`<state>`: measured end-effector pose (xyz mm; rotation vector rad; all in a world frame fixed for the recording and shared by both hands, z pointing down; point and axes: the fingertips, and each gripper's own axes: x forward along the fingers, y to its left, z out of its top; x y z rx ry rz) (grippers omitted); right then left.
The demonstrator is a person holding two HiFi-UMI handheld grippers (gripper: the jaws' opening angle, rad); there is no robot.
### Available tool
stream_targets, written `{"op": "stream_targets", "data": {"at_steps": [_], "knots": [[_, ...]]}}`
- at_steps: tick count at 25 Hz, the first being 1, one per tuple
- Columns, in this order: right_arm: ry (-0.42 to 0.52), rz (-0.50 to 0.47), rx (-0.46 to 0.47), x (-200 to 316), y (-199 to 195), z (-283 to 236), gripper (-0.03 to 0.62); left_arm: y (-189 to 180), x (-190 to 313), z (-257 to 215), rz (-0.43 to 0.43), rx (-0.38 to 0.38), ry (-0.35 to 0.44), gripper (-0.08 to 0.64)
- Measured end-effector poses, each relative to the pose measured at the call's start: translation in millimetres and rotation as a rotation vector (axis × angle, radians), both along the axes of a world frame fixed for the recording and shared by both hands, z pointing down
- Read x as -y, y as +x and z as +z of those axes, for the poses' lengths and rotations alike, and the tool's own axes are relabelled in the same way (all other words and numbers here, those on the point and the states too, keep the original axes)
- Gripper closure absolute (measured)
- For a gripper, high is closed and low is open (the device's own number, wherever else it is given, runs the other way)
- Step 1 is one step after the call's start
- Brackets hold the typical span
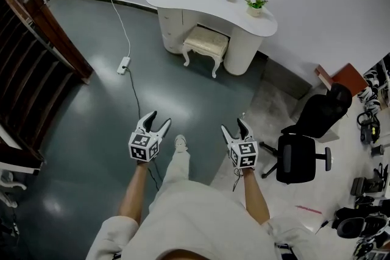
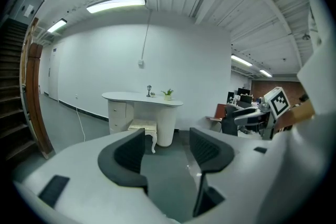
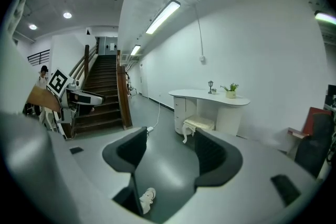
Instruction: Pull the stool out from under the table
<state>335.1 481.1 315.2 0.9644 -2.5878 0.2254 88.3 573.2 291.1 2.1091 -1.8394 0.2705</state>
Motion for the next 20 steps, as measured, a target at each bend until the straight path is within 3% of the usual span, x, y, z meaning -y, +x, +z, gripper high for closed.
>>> {"op": "stream_targets", "data": {"at_steps": [12,20], "knots": [[0.016,0.080,-0.025,180.3,-94.8,-20.2,0.327,-107.3,188.1,-17.2,0.050,-0.026,0.030,0.296],[0.027,0.117,-0.027,271.6,-155.5,-26.8,0.330,-172.0,283.4,-17.7,0.076,-0.033,0.027,0.296]]}}
